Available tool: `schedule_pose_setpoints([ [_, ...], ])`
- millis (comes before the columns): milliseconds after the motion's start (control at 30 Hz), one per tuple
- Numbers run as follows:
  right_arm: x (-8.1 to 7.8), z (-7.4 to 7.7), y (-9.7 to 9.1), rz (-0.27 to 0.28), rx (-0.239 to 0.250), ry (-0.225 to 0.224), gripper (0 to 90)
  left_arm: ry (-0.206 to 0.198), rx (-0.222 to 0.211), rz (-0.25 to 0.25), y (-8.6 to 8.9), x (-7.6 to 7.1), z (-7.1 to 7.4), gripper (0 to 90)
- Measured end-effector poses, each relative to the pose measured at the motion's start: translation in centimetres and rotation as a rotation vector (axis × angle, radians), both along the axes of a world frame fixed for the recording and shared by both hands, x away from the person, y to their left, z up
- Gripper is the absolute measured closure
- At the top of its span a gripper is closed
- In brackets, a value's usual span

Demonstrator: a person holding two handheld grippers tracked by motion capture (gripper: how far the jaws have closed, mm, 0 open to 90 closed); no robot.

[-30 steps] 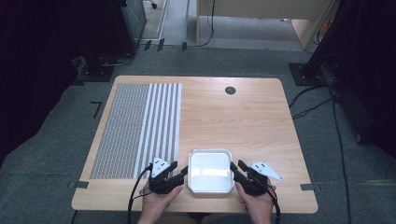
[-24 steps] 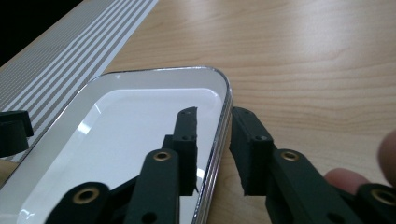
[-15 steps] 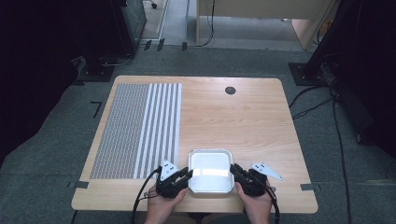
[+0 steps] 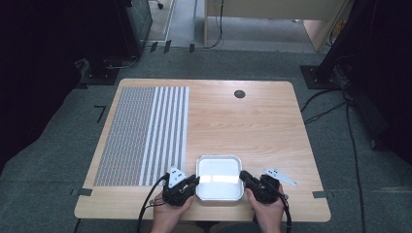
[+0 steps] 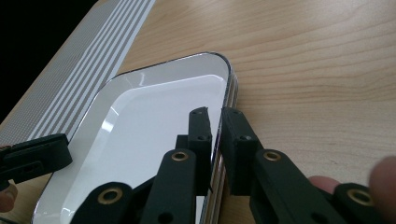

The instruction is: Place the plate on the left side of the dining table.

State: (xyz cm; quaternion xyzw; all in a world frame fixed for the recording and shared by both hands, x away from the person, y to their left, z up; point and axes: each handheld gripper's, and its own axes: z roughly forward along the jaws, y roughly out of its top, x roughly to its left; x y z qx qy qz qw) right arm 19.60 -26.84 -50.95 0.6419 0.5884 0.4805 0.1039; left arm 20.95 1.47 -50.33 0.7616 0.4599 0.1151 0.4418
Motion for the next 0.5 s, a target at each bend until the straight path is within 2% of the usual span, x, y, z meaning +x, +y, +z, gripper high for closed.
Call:
schedule_pose_setpoints([
  [33, 0.0, 0.0, -0.1, -0.001, 0.005, 0.008, 85.3, 0.0, 0.0, 0.0, 0.0, 0.0, 0.0, 80.3],
  [67, 0.0, 0.1, -0.4, -0.005, 0.033, 0.022, 87.1, 0.0, -0.001, -0.002, 0.0, 0.0, 0.0, 80.8],
  [133, -0.1, 0.2, -0.6, -0.007, 0.054, 0.014, 87.0, 0.003, 0.002, -0.005, 0.0, 0.1, 0.0, 80.9],
  [233, -0.3, 0.4, -0.5, -0.01, 0.06, 0.001, 86.5, 0.001, 0.004, -0.005, 0.0, 0.0, -0.1, 80.8],
  [333, -0.4, 0.4, 0.0, -0.007, 0.01, -0.001, 82.4, 0.003, -0.003, -0.01, 0.1, 0.1, 0.0, 80.6],
  [500, -0.5, 0.5, 0.9, -0.012, -0.088, -0.002, 82.7, 0.003, -0.004, -0.013, 0.1, 0.1, 0.0, 80.5],
])
